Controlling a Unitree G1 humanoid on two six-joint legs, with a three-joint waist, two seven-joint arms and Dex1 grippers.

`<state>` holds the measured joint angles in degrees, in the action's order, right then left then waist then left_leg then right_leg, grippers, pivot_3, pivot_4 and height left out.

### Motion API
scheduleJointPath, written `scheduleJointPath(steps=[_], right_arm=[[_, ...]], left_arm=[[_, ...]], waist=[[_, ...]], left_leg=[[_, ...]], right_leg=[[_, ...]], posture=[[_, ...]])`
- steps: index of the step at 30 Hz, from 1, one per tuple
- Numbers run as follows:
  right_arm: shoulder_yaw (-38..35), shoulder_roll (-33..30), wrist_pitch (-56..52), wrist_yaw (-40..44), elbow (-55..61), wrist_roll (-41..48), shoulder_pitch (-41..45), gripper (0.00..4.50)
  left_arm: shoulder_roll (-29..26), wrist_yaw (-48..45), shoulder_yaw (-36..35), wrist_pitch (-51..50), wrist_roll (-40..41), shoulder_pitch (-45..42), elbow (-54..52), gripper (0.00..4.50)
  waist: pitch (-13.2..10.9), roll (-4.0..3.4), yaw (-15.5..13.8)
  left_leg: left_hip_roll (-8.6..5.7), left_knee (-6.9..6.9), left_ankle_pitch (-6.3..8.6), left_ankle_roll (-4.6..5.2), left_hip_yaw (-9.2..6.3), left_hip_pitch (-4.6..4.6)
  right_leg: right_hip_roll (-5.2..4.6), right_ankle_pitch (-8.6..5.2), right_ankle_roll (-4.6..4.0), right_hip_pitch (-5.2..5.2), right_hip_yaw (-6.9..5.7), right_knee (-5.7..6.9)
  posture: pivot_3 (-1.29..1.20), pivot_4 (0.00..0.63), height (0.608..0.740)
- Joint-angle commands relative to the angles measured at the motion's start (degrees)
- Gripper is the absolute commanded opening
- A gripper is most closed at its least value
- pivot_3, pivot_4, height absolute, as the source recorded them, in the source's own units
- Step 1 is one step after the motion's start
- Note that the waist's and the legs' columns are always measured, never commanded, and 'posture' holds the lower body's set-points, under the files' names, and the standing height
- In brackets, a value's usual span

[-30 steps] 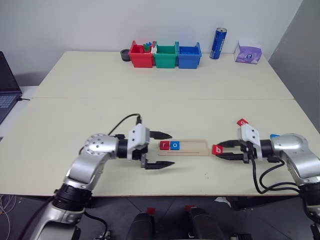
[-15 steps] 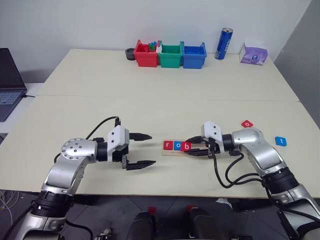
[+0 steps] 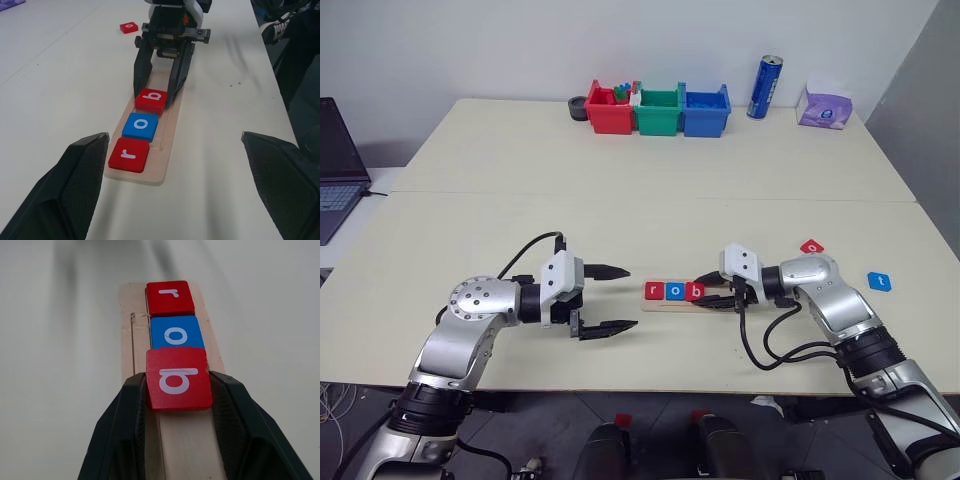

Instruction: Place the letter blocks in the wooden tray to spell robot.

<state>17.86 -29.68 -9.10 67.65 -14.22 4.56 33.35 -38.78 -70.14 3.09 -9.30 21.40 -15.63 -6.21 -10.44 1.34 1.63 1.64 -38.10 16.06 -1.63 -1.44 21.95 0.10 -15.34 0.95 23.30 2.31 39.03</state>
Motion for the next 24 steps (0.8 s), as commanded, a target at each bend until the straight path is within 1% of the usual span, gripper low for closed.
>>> scheduleJointPath(steps=[1,8,24], right_arm=[[0.30,0.77,1.40,-0.23,-0.43,-0.91,2.03,1.46],[0.07,0.88,1.92,0.20,-1.82,-1.58,2.98,1.46],[-0.23,-0.20,2.25,2.18,-3.39,-1.43,4.23,1.46]], left_arm=[[0.49,0.20,0.15,0.79,0.45,-1.41,-1.41,4.50],[1.07,0.25,0.54,1.06,0.11,-2.09,-0.87,4.50],[0.40,0.50,0.16,1.49,0.06,-2.62,-0.10,4.50]], waist=[[0.00,0.00,0.02],[0.00,0.00,0.04],[0.00,0.00,0.05]], left_leg=[[0.00,0.00,0.00,0.00,0.00,0.00],[0.00,0.00,0.00,0.00,0.00,0.00],[0.00,0.00,0.00,0.00,-0.01,0.00]], right_leg=[[0.00,0.00,0.00,0.00,0.01,0.00],[0.00,0.00,0.00,0.00,0.01,0.00],[0.00,0.00,0.00,0.00,0.01,0.00]], posture=[[0.00,0.150,0.740],[0.00,0.150,0.740],[0.00,0.150,0.740]])
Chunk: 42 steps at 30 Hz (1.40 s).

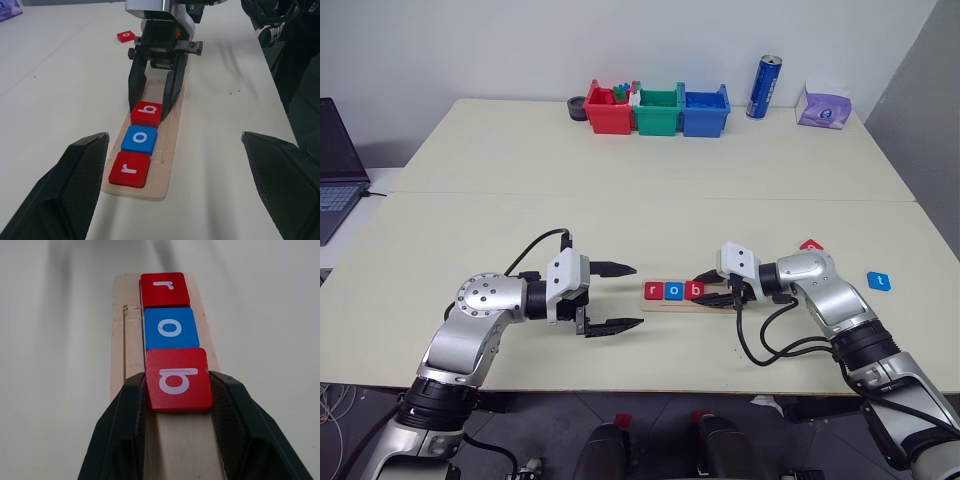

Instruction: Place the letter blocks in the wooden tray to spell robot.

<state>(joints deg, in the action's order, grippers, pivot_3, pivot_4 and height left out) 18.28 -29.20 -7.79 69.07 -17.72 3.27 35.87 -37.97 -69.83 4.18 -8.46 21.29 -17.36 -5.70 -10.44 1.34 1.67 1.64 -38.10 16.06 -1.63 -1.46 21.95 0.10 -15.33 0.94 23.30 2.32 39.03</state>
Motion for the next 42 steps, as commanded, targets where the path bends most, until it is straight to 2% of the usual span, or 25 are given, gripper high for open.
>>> scheduleJointPath(steps=[1,39,42], right_arm=[[-0.62,-0.68,1.12,0.78,-0.16,-0.26,1.78,1.46],[-0.58,0.05,1.10,3.08,-0.96,-0.86,2.60,1.46],[-0.63,0.03,1.19,3.00,-1.20,-0.97,2.80,2.50]], left_arm=[[-0.46,0.22,-0.92,0.70,0.18,-0.88,-0.60,4.50],[-0.13,0.43,-0.44,2.66,-0.94,-2.44,1.84,4.50],[0.01,0.40,-0.35,2.83,-1.11,-2.72,2.16,4.50]], waist=[[0.00,0.00,0.00],[0.00,0.00,0.00],[0.00,0.00,0.00]], left_leg=[[0.00,0.00,0.00,0.00,0.00,0.00],[0.00,0.00,0.00,0.00,0.00,0.00],[0.00,0.00,0.00,0.00,0.00,0.00]], right_leg=[[0.00,0.00,0.00,0.00,0.00,0.00],[0.00,0.00,0.00,0.00,-0.01,0.00],[0.00,0.00,0.00,0.00,-0.01,0.00]], posture=[[0.00,0.150,0.740],[0.00,0.150,0.740],[0.00,0.150,0.740]])
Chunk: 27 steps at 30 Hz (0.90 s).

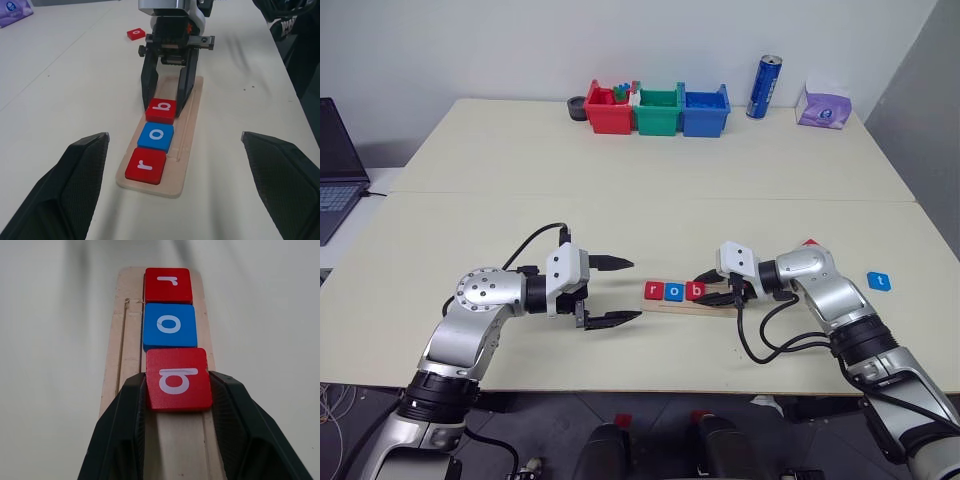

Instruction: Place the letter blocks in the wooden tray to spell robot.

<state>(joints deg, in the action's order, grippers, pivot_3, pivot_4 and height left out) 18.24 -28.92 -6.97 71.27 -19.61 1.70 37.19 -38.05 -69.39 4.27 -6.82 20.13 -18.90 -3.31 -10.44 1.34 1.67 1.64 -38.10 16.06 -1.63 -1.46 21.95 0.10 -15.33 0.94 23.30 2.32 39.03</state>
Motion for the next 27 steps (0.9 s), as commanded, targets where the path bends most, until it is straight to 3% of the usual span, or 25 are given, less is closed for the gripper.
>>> scheduleJointPath(steps=[1,5,6,18,27], right_arm=[[-0.64,-0.24,0.25,0.82,0.67,0.64,1.61,2.82],[-1.00,-0.44,-0.05,0.94,0.63,0.89,2.06,4.29],[-1.24,-0.55,-0.21,0.97,0.65,1.05,2.22,4.47],[-5.40,-4.44,-7.86,3.23,7.04,6.09,2.94,4.47],[-6.74,-12.49,-15.51,5.29,22.59,10.81,-9.23,4.47]], left_arm=[[0.14,-0.06,-0.41,1.26,0.01,-1.27,-0.11,4.50],[0.33,-0.14,-0.25,1.56,-0.07,-1.57,0.32,4.50],[0.39,-0.15,-0.19,1.64,-0.10,-1.64,0.44,4.50],[0.90,-0.46,0.13,2.61,-0.24,-1.75,1.17,4.50],[0.93,-0.58,0.62,2.35,0.22,-0.52,-0.41,4.50]], waist=[[0.00,0.00,0.00],[0.00,0.00,0.00],[0.00,0.00,0.00],[0.00,0.00,-0.04],[0.00,0.00,-0.14]], left_leg=[[0.00,0.00,0.00,0.00,0.00,0.00],[0.00,0.00,0.00,0.00,0.00,0.00],[0.00,0.00,0.00,0.00,0.00,0.00],[0.01,0.00,0.00,0.00,-0.02,0.01],[0.00,0.01,0.00,0.00,-0.03,0.04]], right_leg=[[0.00,0.00,0.00,0.00,0.00,0.00],[0.00,0.00,0.00,0.00,0.00,0.00],[0.00,0.00,0.00,0.00,0.00,0.00],[-0.02,0.00,0.00,0.00,-0.01,0.00],[-0.04,0.00,0.01,0.00,-0.01,-0.02]], posture=[[0.00,0.150,0.740],[0.00,0.150,0.740],[0.00,0.150,0.740],[0.00,0.150,0.740],[0.00,0.150,0.740]])
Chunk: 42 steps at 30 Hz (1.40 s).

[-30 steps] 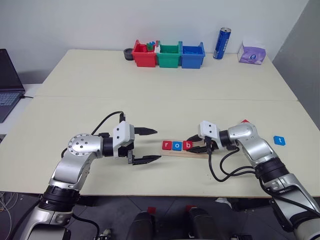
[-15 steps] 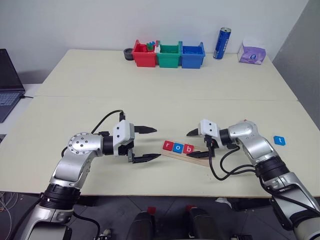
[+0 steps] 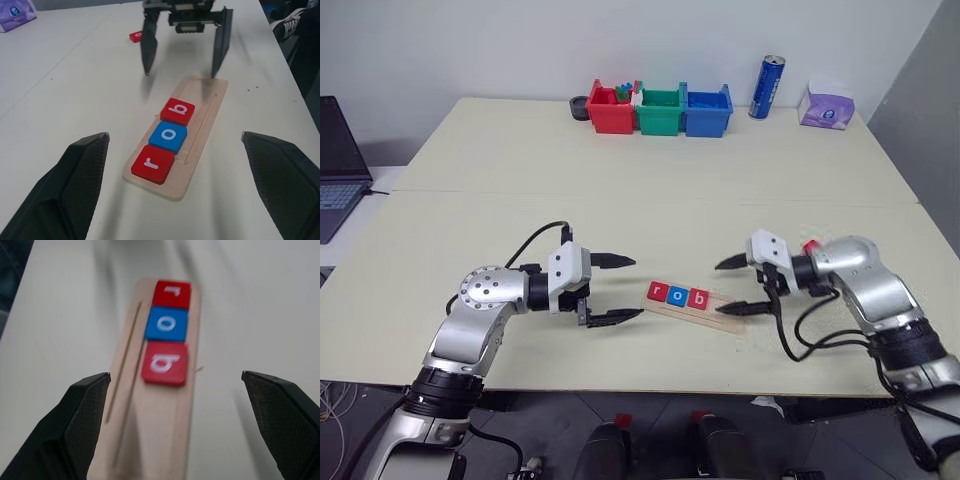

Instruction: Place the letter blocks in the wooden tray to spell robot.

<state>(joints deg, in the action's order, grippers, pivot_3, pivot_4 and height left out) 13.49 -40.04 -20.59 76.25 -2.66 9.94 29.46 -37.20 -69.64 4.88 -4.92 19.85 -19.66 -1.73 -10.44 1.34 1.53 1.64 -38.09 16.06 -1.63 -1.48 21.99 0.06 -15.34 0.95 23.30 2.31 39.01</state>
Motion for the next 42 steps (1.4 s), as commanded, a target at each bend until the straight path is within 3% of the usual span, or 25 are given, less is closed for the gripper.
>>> scheduleJointPath(steps=[1,3,12,14,26,42], right_arm=[[-2.35,-1.73,-2.86,-0.28,7.36,3.25,-2.96,4.31],[-2.80,-2.52,-4.60,-1.02,10.68,4.31,-5.78,3.88],[-2.55,-3.48,-7.91,-5.78,18.57,5.67,-13.34,0.57],[-1.83,-3.45,-7.38,-6.92,18.70,4.69,-14.27,0.07],[1.76,-0.98,2.37,-13.01,10.22,-3.25,-13.55,0.07],[1.24,-0.62,5.35,-13.08,6.04,-3.55,-11.07,0.07]], left_arm=[[0.07,-0.35,0.06,0.34,0.59,0.45,-2.31,4.50],[0.04,-0.36,0.16,0.13,0.84,0.71,-2.84,4.50],[0.16,-0.31,0.57,-0.48,1.02,0.06,-3.20,4.50],[0.14,-0.27,0.56,-0.65,1.04,-0.02,-3.34,4.50],[-0.06,0.18,0.33,-1.37,1.00,-0.25,-3.74,4.50],[0.07,0.15,0.29,-1.01,0.81,-0.57,-2.98,4.50]], waist=[[0.00,0.00,0.08],[0.00,0.00,0.21],[0.00,0.00,0.14],[0.00,0.00,0.12],[0.01,0.01,0.22],[0.01,0.02,0.14]], left_leg=[[0.00,0.00,0.00,0.00,-0.01,0.00],[0.00,0.00,0.00,0.00,-0.01,-0.03],[-0.04,-0.02,0.00,0.00,0.01,-0.04],[-0.04,-0.02,0.00,0.00,0.02,-0.03],[-0.07,-0.04,0.00,-0.01,0.05,-0.09],[-0.05,-0.08,-0.01,-0.01,0.06,-0.10]], right_leg=[[0.00,0.00,0.00,0.00,0.00,0.00],[0.02,0.00,0.00,0.00,0.01,0.02],[0.11,-0.01,0.01,-0.01,0.01,0.02],[0.11,-0.01,0.01,-0.01,0.01,0.01],[0.21,-0.01,0.02,-0.03,0.07,0.01],[0.32,0.01,-0.01,-0.06,0.07,0.01]], posture=[[0.00,0.150,0.740],[0.00,0.150,0.740],[0.00,0.150,0.740],[0.00,0.150,0.740],[0.00,0.150,0.740],[0.00,0.150,0.740]])
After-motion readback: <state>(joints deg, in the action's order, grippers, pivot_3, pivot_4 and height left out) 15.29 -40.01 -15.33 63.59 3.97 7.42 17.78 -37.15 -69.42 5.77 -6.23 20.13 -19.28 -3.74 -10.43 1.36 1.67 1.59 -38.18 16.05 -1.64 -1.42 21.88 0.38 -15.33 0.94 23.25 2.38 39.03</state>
